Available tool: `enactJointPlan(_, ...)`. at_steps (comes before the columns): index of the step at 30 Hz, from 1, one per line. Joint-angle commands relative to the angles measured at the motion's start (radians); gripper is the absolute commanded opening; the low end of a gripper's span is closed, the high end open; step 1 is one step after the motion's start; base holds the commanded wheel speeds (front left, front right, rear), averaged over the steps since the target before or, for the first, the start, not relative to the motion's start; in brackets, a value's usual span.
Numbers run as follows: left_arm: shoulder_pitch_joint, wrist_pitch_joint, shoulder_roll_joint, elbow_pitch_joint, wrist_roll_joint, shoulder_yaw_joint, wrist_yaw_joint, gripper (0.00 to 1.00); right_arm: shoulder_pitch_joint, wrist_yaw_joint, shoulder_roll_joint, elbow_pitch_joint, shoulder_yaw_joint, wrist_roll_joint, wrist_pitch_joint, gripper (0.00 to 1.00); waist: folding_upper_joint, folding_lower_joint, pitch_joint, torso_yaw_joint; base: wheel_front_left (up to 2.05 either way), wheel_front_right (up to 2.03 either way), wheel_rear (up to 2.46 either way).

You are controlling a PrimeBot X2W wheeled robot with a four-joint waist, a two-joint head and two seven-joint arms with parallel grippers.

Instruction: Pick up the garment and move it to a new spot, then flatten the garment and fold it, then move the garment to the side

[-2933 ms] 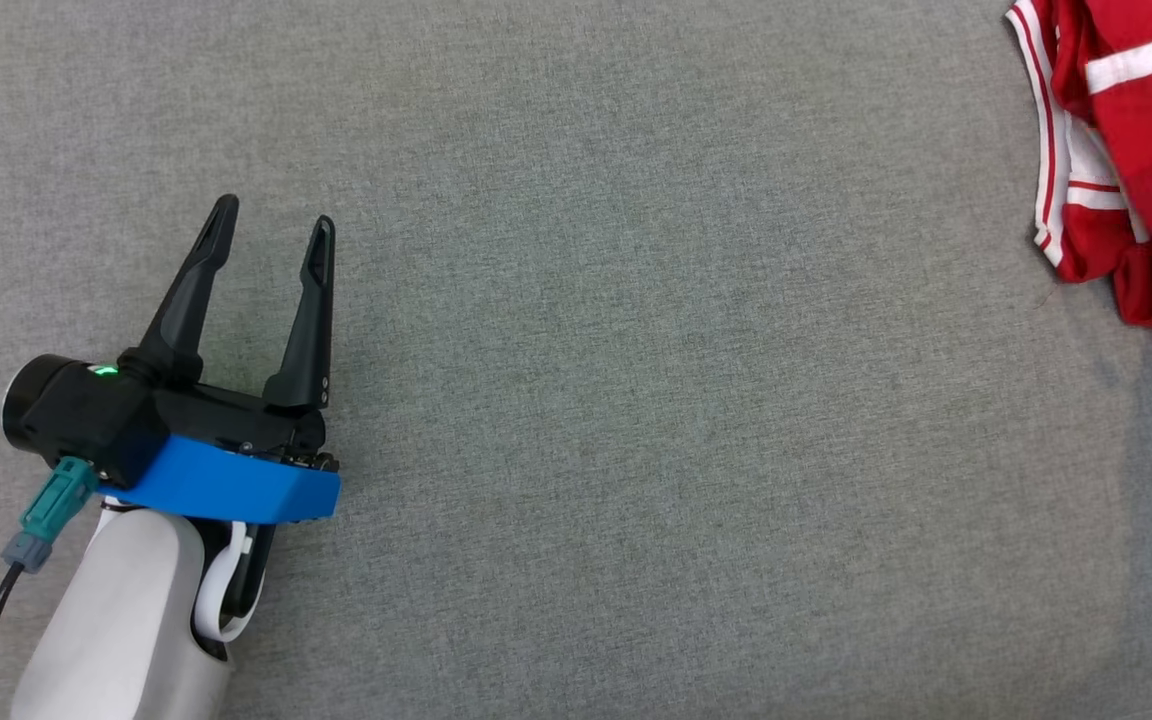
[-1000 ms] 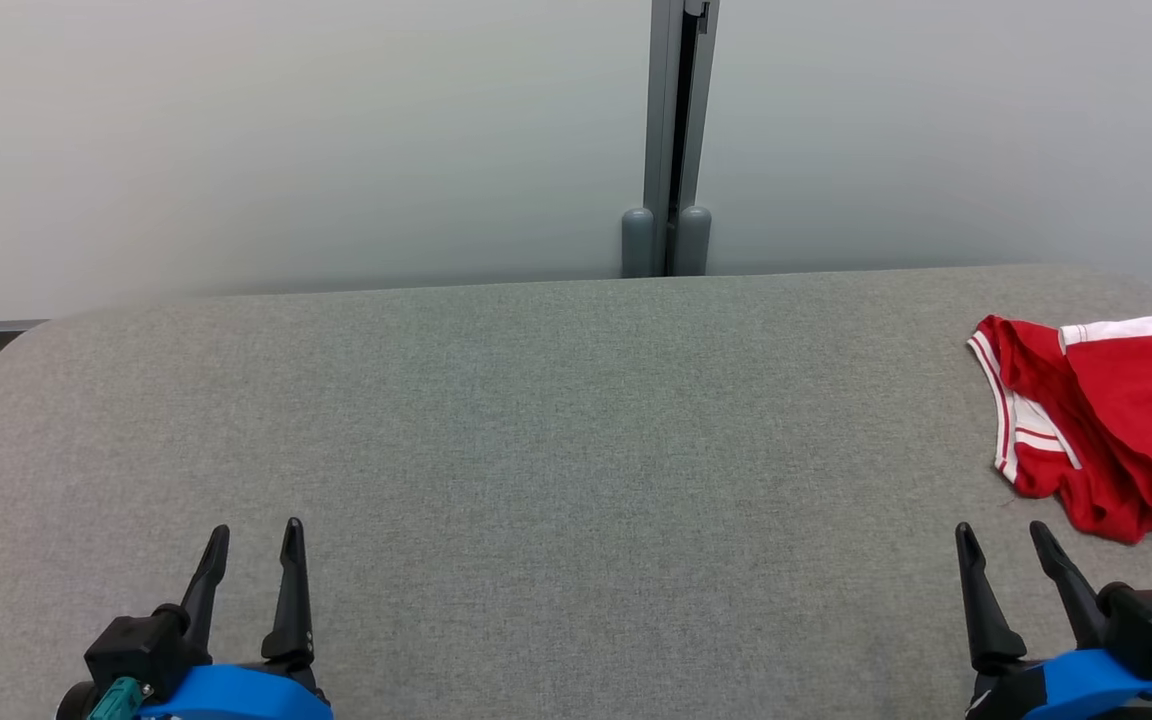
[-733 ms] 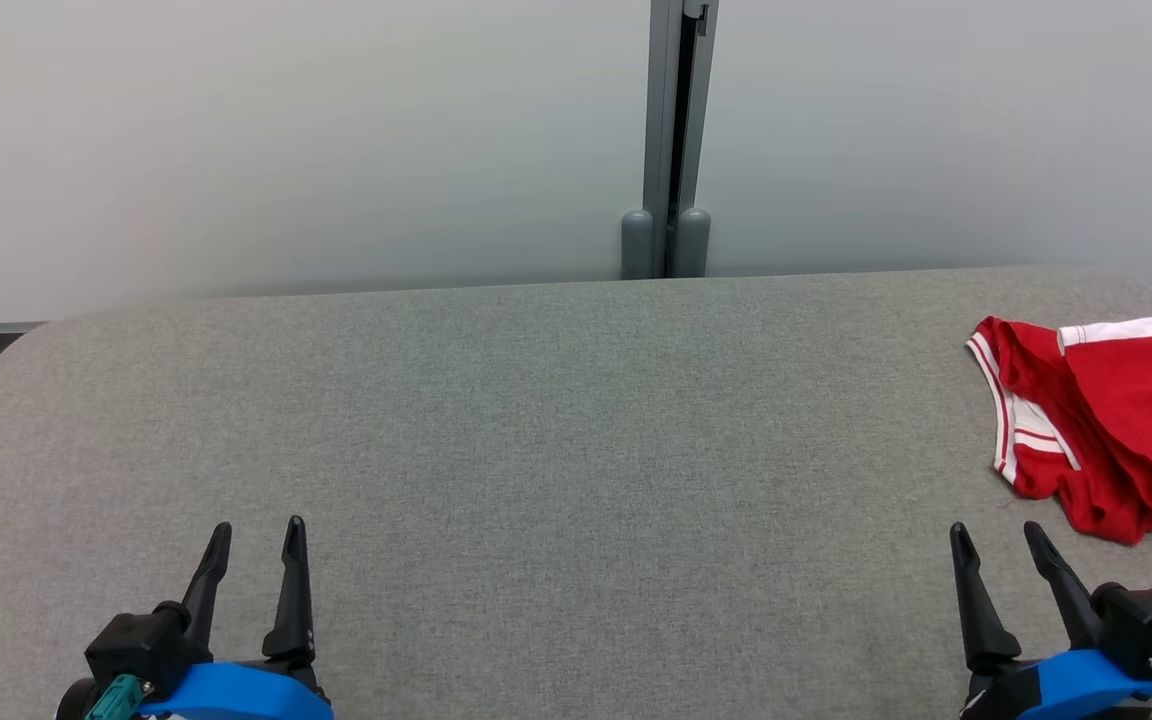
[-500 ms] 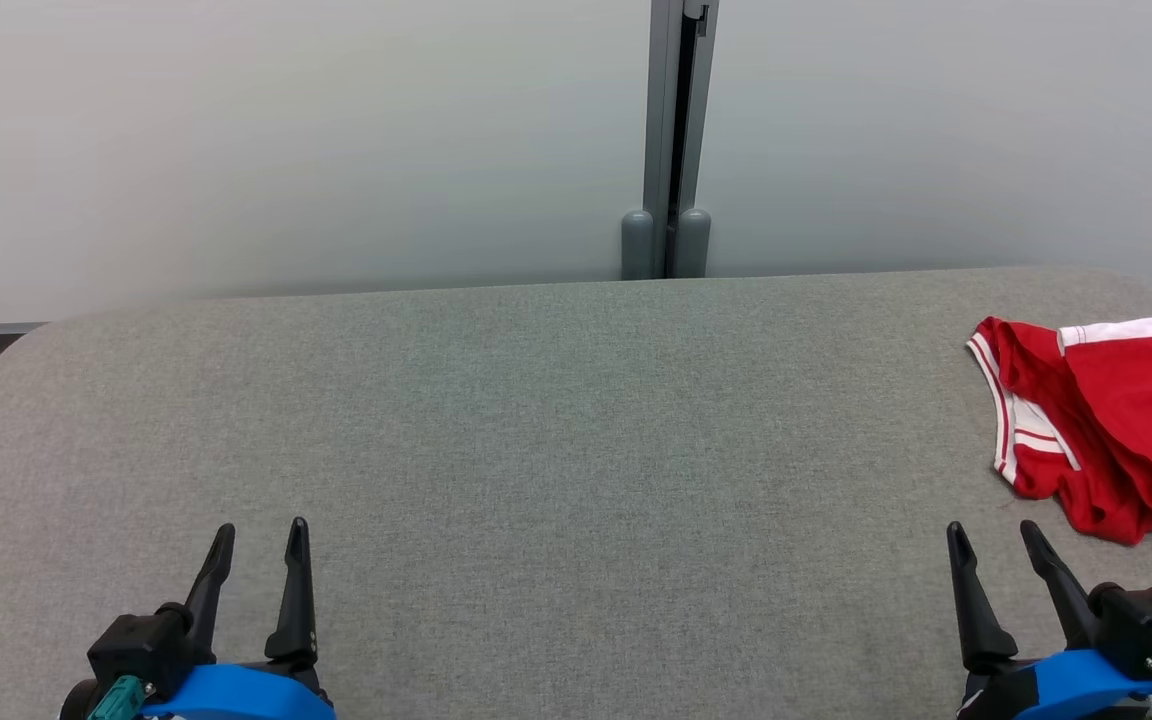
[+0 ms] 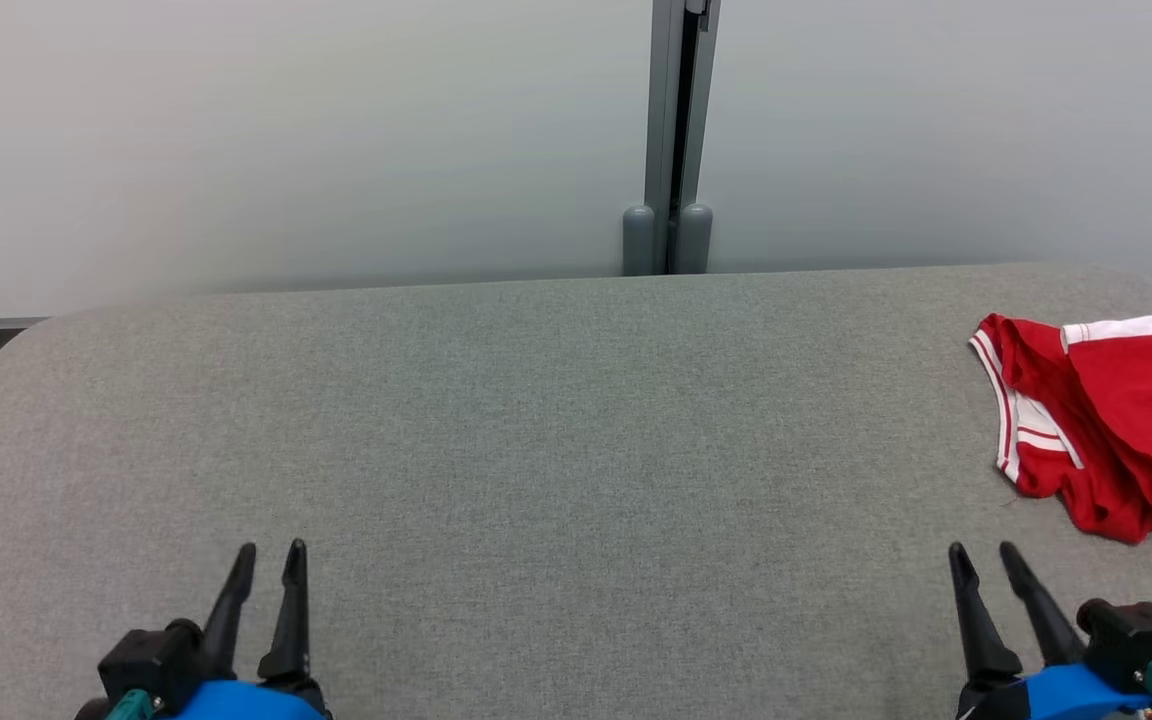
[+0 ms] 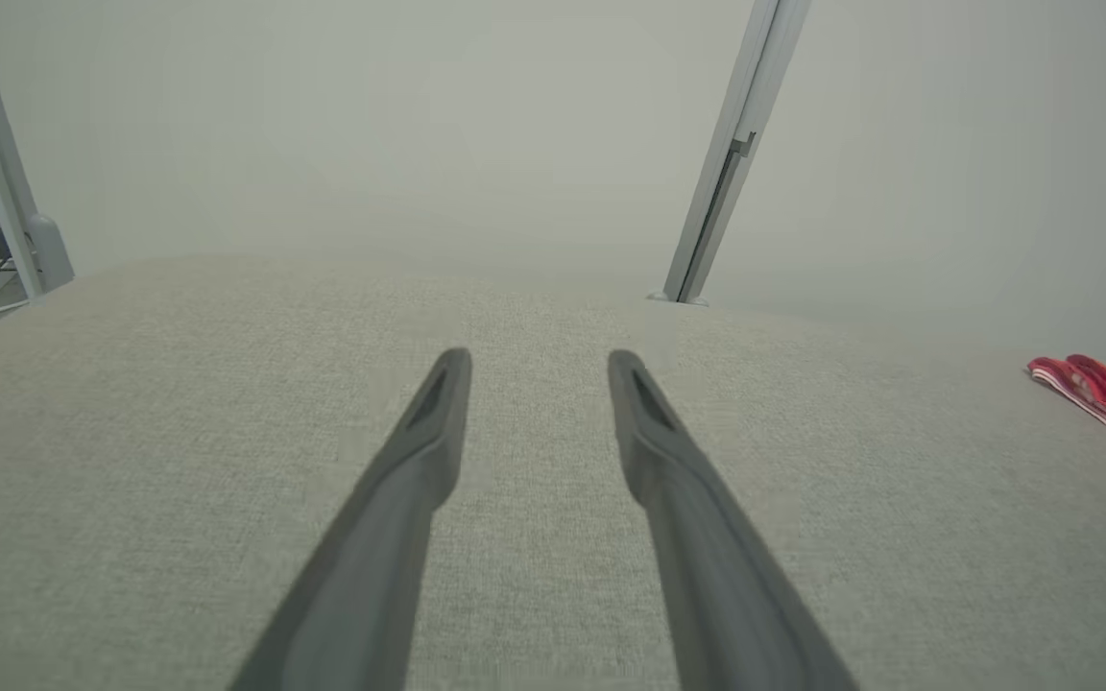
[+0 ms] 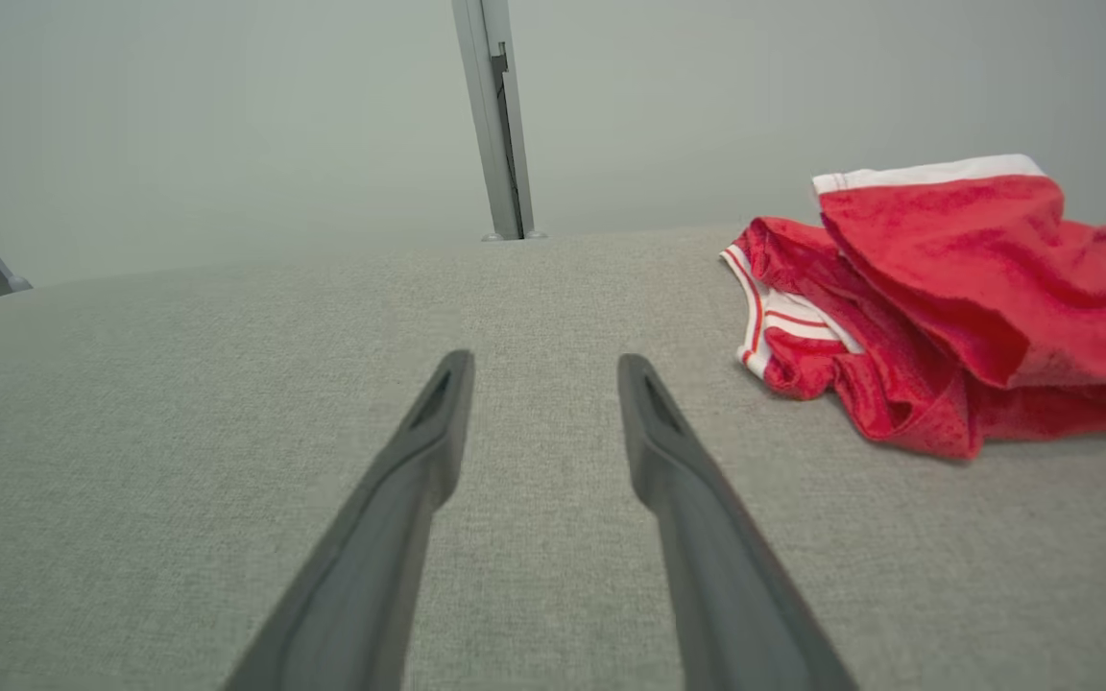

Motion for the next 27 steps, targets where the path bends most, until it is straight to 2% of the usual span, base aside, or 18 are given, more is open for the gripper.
enactJointPlan(1, 0.001, 0.002, -0.002, 0.001, -0.003, 0.001, 0.000, 0.00, -0.001, 0.000, 0.001, 0.004, -0.001, 0.003, 0.001, 0.00, -0.0001, 0.0000, 0.000, 0.000, 0.00, 0.00, 0.00)
enactJointPlan(5, 0.033, 0.007, -0.019, 0.032, -0.011, 0.001, 0.000, 0.00, 0.014, 0.000, 0.008, 0.040, 0.000, 0.012, 0.009, 0.00, -0.0001, 0.0000, 0.000, 0.000, 0.00, 0.00, 0.00)
enactJointPlan(27, -0.002, 0.110, -0.048, -0.014, -0.356, 0.069, 0.000, 0.00, -0.030, 0.000, 0.013, 0.033, -0.011, 0.413, 0.076, 0.00, -0.0001, 0.0000, 0.004, 0.001, 0.00, 0.00, 0.00)
